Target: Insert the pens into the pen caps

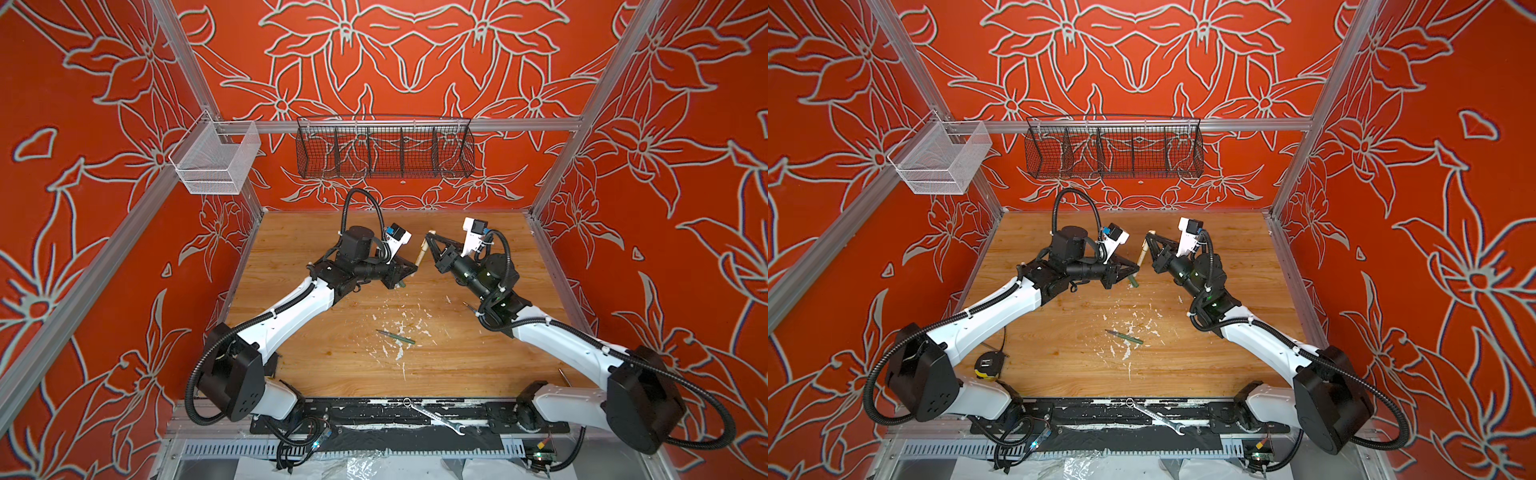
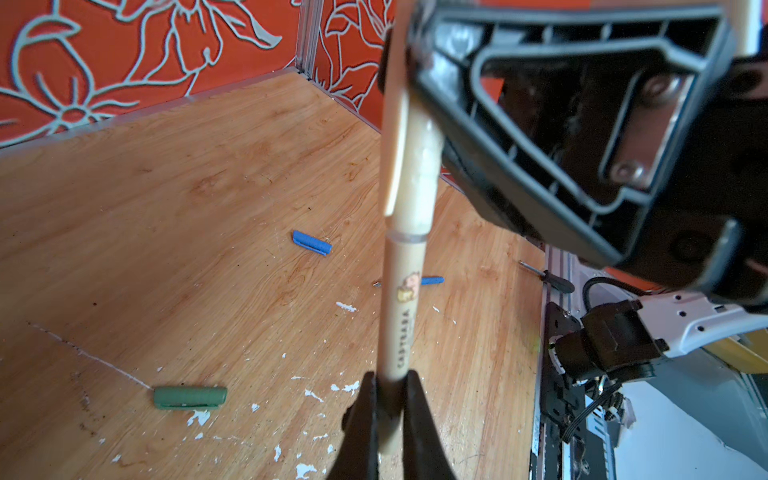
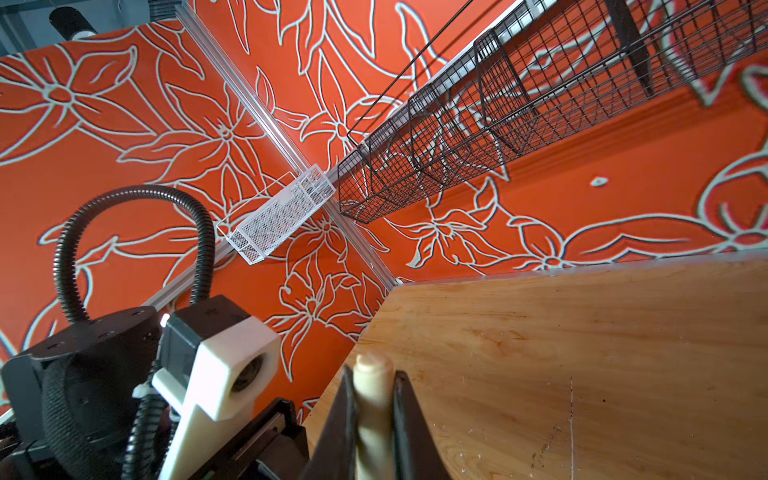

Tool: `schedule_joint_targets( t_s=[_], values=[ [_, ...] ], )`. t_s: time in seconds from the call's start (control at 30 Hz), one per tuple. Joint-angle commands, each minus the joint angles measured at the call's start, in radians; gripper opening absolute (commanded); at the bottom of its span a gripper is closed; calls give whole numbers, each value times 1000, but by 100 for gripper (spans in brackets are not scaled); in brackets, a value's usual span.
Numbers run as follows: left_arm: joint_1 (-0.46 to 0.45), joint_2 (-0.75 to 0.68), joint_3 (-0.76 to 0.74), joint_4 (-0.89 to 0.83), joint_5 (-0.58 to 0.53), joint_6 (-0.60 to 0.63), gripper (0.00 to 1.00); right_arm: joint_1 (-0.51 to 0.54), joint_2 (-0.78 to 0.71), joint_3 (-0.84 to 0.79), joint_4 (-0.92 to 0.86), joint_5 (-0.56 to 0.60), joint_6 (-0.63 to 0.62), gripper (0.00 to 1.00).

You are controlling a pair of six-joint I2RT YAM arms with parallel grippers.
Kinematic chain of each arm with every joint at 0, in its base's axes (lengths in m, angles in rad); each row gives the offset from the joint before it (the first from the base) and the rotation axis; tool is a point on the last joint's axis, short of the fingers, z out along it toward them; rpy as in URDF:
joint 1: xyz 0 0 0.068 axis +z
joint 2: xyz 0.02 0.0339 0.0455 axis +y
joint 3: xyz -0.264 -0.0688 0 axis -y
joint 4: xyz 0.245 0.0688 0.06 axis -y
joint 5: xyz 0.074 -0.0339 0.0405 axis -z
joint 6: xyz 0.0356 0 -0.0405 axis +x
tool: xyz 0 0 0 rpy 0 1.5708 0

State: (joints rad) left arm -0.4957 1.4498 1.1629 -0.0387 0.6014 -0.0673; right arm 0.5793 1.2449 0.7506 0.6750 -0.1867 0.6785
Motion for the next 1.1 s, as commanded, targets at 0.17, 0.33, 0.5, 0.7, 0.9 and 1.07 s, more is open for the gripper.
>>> schedule_joint_targets(
  t_s=[0.17, 0.33, 0.5, 0.7, 0.9, 1.07],
  values=[
    [69, 20, 139, 387, 0, -105, 0, 83, 0, -53, -294, -133, 50, 0],
    [70, -1, 109, 180, -21, -60, 0, 41, -22, 4, -423, -20, 47, 0],
    [69, -119, -69, -16, -33, -19, 53, -55, 17, 24, -402, -105, 133, 0],
    [44, -173, -314, 45, 77, -109, 83, -81, 36, 58, -389, -192, 162, 0],
    [-7, -83, -368, 127, 115, -169, 85, -85, 64, 51, -318, -256, 217, 0],
    [-26, -54, -385, 200, 145, -210, 82, -84, 74, 28, -266, -265, 238, 0]
  ],
)
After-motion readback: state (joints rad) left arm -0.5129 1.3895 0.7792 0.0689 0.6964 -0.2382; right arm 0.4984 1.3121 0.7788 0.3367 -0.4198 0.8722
